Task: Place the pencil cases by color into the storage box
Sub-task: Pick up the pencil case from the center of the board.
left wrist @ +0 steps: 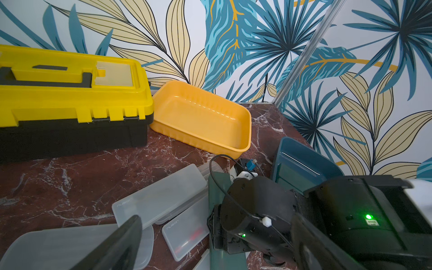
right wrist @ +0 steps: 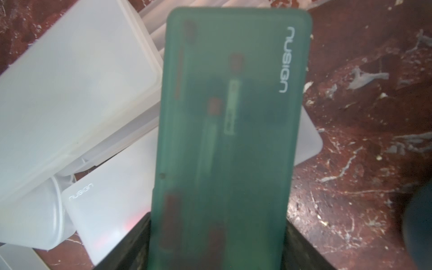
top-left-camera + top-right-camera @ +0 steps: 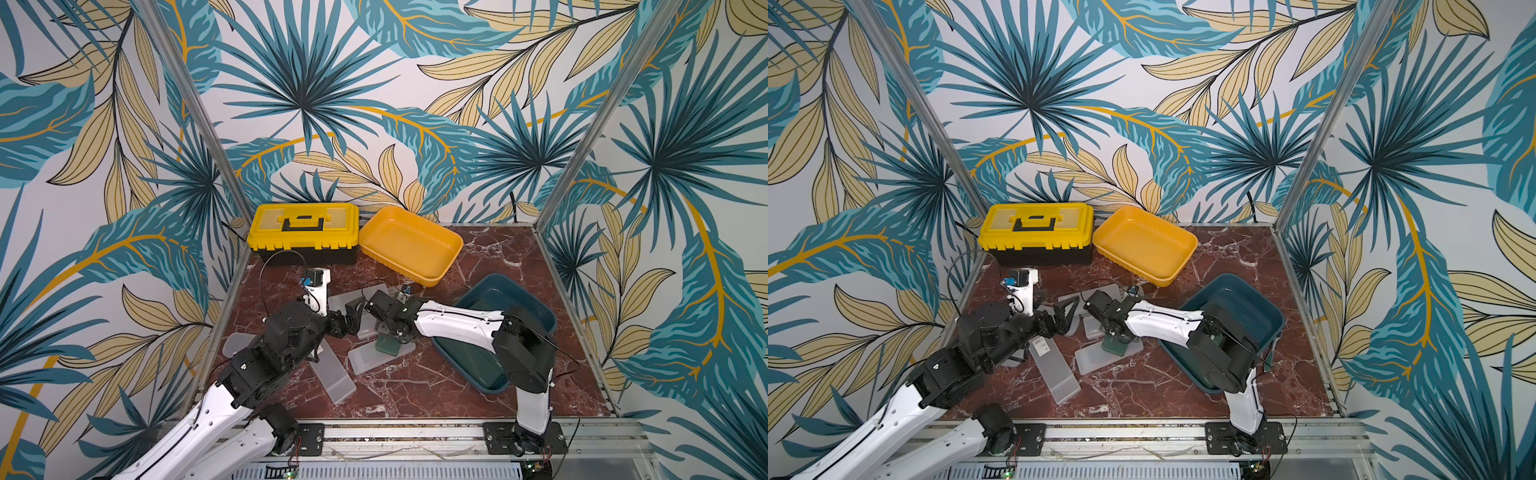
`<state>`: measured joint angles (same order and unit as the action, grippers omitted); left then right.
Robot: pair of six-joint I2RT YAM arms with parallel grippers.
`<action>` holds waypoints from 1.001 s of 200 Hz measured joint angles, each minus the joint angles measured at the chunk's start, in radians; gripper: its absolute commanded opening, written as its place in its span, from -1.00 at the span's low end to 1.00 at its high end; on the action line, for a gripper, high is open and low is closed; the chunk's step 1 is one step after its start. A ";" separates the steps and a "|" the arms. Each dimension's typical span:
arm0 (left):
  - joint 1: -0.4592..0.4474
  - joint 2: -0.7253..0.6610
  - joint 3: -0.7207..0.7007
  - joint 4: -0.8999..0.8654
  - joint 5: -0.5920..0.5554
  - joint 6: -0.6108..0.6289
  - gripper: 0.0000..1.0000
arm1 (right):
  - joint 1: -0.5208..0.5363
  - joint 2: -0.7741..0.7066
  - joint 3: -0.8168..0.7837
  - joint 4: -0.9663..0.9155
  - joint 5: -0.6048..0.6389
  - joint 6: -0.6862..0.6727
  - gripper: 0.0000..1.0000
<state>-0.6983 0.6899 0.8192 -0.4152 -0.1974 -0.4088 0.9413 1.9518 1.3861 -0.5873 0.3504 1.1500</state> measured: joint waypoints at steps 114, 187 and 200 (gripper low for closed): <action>0.000 0.057 0.000 0.001 0.027 0.000 0.98 | -0.002 -0.296 -0.008 -0.047 0.146 -0.080 0.37; -0.004 0.314 0.063 0.020 0.136 0.000 0.97 | -0.240 -0.746 -0.290 -0.114 0.257 -0.156 0.35; -0.021 0.389 0.082 0.030 0.146 0.002 0.97 | -0.298 -0.829 -0.331 -0.132 0.276 -0.173 0.35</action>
<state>-0.7193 1.0794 0.9009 -0.3851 -0.0513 -0.4065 0.6437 1.1225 1.0550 -0.7197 0.6262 0.9771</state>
